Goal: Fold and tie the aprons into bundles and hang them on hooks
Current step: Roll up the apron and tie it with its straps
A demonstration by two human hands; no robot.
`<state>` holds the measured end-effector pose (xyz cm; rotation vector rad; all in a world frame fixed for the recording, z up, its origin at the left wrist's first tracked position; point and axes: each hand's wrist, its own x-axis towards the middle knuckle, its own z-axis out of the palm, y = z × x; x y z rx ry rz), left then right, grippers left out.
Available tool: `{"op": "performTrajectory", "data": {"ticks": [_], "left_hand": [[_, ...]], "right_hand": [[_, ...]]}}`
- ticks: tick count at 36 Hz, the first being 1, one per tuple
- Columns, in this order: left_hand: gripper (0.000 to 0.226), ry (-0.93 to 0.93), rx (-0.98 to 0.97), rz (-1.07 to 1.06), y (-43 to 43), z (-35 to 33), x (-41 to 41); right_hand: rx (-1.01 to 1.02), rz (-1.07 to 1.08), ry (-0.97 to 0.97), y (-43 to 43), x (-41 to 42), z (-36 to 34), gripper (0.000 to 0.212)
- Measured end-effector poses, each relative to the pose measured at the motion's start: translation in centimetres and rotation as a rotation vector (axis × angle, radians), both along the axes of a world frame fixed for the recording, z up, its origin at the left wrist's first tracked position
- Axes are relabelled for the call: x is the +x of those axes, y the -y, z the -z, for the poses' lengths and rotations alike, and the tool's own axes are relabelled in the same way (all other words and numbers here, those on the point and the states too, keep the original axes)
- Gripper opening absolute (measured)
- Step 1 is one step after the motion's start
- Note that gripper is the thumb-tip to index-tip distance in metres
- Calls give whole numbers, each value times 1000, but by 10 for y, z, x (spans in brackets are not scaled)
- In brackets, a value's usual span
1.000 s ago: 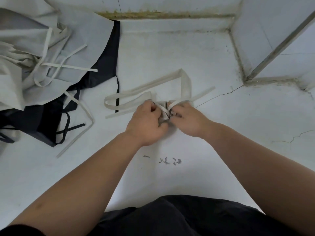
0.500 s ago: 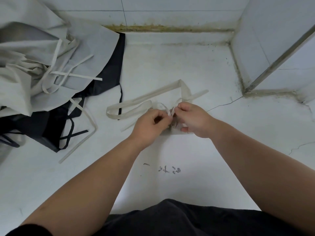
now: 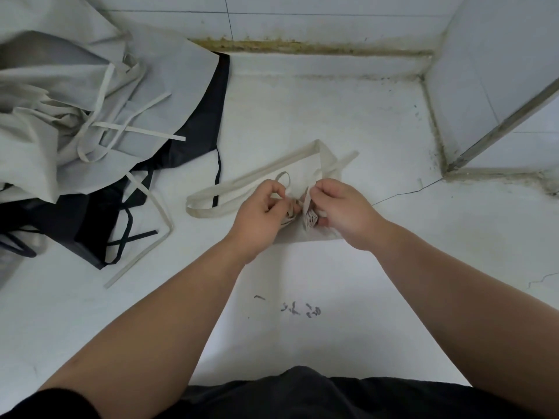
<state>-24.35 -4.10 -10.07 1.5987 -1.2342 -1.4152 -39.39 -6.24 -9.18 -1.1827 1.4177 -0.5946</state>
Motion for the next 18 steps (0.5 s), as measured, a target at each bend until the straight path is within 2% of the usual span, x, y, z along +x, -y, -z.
{"op": "performTrajectory", "data": {"ticks": [7, 11, 13, 18], "left_hand": [[19, -12, 86, 11, 11, -4, -1], [17, -15, 79, -7, 9, -6, -1], [18, -11, 98, 13, 10, -7, 1], [29, -143, 153, 61, 10, -6, 6]], "right_hand": [[50, -78, 102, 4, 2, -3, 24], [47, -156, 64, 3, 3, -1, 22], [63, -115, 73, 3, 4, 1, 24], [76, -37, 82, 4, 4, -1, 27]]}}
